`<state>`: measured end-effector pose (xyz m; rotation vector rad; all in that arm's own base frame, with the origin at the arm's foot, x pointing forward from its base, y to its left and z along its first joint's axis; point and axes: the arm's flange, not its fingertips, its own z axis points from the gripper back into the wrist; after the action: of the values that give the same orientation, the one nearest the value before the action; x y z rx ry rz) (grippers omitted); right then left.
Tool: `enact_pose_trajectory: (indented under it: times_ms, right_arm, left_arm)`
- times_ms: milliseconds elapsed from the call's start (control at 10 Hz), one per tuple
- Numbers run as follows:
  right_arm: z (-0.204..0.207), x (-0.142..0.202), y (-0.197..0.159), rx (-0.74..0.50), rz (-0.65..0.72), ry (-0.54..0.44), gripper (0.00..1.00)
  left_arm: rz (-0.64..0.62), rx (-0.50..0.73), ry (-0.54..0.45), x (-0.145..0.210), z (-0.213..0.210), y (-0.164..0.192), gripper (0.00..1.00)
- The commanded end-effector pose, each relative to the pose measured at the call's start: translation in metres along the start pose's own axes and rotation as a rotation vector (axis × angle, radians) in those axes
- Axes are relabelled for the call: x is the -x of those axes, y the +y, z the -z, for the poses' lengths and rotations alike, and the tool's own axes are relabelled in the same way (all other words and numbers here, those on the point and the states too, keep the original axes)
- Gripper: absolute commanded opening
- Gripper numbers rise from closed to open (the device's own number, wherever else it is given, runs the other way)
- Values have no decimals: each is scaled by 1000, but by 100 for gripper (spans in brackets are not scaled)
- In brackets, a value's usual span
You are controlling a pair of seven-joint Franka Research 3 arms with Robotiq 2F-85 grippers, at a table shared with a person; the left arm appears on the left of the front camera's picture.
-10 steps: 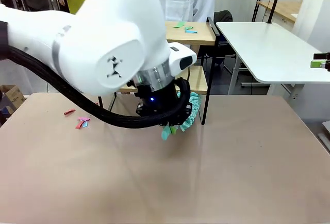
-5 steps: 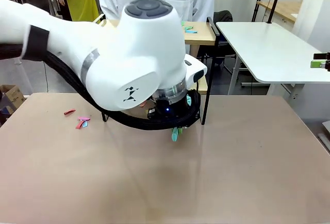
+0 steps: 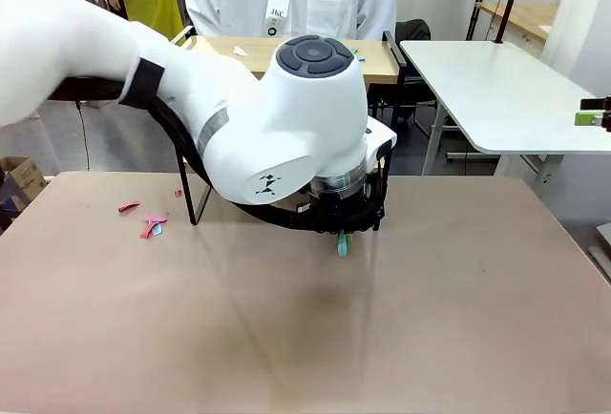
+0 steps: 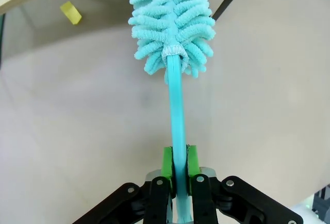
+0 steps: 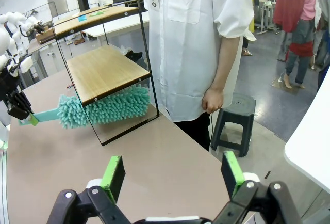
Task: Clean the shelf.
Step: Clean the specific section of the Shelf indicated by the human with the Duster.
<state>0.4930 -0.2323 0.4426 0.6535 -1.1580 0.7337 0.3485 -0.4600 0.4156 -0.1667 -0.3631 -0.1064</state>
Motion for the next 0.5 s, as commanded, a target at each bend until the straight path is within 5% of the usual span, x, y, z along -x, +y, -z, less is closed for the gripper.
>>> enact_pose_trajectory:
  times_ms: [0, 400]
  right_arm:
    - [0, -2, 1, 1, -6, 6, 100]
    - [0, -2, 1, 1, -6, 6, 100]
  left_arm:
    - [-44, -18, -44, -8, 16, -16, 13]
    - [-26, -8, 17, -3, 43, -28, 13]
